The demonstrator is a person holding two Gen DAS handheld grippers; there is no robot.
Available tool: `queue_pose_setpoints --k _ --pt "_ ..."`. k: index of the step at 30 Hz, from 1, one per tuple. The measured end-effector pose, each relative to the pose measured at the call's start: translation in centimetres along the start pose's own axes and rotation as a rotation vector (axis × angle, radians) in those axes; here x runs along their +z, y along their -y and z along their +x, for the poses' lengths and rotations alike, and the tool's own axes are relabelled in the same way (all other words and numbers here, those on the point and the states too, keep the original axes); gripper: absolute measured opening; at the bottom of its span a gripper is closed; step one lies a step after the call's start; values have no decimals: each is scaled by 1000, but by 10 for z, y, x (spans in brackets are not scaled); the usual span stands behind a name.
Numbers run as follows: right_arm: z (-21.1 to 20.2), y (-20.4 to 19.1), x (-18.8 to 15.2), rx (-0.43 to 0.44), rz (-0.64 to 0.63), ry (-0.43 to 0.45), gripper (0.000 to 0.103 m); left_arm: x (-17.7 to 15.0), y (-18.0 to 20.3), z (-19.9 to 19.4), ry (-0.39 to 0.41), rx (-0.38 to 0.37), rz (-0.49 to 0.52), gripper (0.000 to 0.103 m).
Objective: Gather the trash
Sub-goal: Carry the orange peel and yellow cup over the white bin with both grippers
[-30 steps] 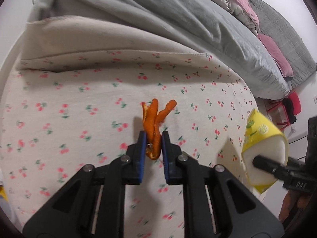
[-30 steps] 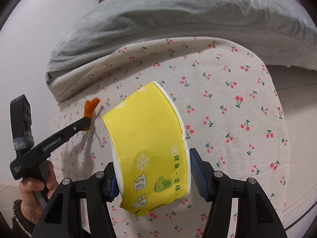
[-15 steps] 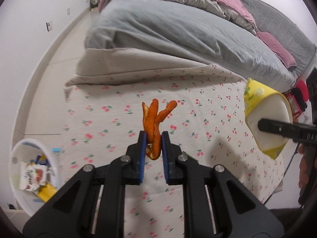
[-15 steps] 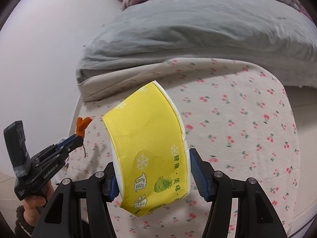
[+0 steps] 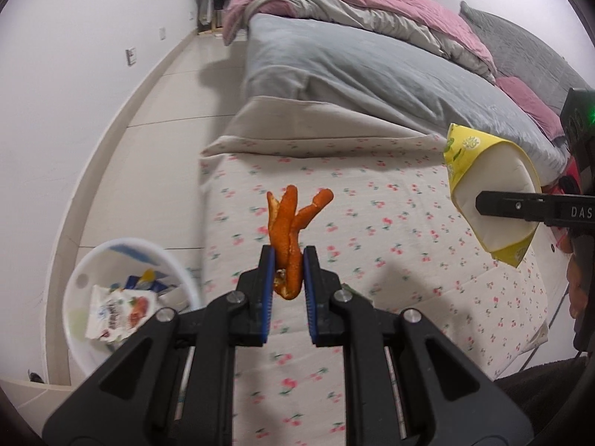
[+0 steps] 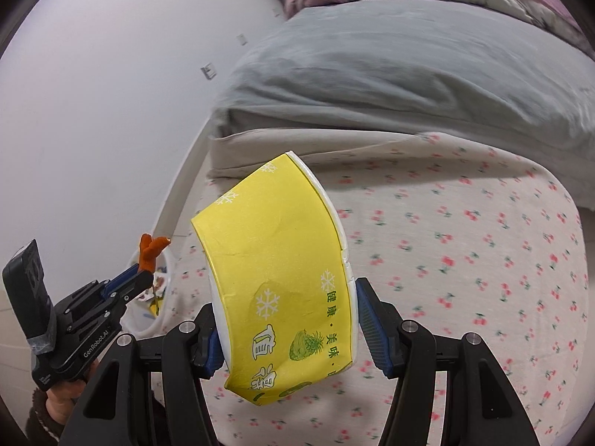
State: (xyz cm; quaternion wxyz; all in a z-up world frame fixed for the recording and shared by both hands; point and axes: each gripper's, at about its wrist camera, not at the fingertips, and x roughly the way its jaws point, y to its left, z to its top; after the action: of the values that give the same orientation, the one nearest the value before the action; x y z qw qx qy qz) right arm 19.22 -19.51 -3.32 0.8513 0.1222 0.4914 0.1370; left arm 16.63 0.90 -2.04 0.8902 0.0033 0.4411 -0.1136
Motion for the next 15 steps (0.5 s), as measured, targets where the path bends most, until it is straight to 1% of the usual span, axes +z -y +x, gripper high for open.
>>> queue_pose_setpoints --k 6,15 --pt "18 -34 3 23 -51 -19 62 -11 -33 -5 0 23 -47 17" --pt "51 -86 5 61 -120 -62 62 -38 -97 -12 -15 73 -138 17"
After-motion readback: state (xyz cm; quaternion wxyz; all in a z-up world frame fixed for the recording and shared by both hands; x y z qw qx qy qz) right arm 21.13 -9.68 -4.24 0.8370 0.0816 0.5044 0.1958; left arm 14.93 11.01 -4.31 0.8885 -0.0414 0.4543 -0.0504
